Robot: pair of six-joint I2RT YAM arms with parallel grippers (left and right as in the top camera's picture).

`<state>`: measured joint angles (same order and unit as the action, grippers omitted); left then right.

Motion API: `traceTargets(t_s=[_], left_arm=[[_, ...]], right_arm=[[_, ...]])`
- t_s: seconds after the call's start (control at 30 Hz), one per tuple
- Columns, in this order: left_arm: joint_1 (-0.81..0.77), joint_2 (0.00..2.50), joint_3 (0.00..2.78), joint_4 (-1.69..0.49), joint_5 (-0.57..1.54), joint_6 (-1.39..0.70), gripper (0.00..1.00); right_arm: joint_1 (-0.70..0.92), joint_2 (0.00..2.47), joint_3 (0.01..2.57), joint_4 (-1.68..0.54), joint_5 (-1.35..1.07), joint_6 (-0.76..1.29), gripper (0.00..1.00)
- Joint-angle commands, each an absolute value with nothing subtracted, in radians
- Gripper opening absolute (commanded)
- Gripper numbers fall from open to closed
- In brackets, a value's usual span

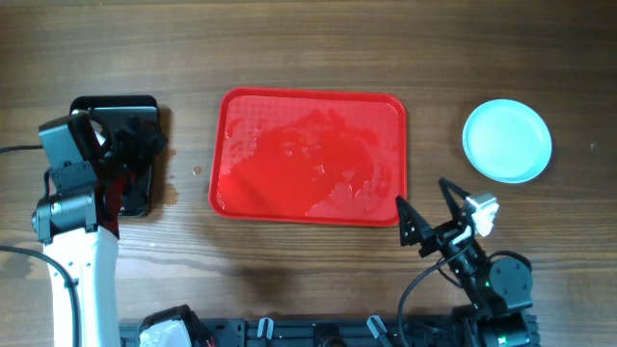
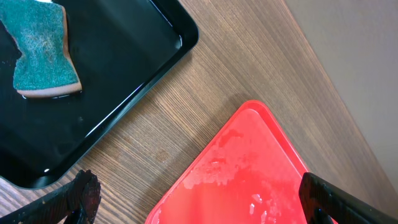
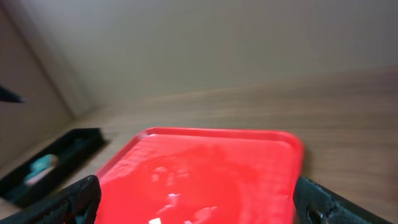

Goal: Clean dirty plates on tray and stack at the side

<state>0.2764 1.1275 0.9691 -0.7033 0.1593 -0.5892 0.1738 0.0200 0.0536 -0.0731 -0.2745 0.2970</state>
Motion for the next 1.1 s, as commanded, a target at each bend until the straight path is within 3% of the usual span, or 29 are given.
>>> traceTargets(t_s=[0.0, 0.4, 1.07], left_arm=[[0.272, 1.128, 0.975, -0.701, 0.171, -0.591, 1.00], [0.272, 1.128, 0.975, -0.701, 0.171, -0.591, 1.00], [0.272, 1.128, 0.975, -0.701, 0.171, -0.591, 1.00]], right_arm=[[0.128, 0.003, 0.043, -0.067, -0.237, 0.173, 1.00], [0.070, 0.003, 0.037, -0.065, -0.118, 0.053, 1.00], [0.027, 0.003, 0.037, -0.064, -0.111, 0.063, 1.00]])
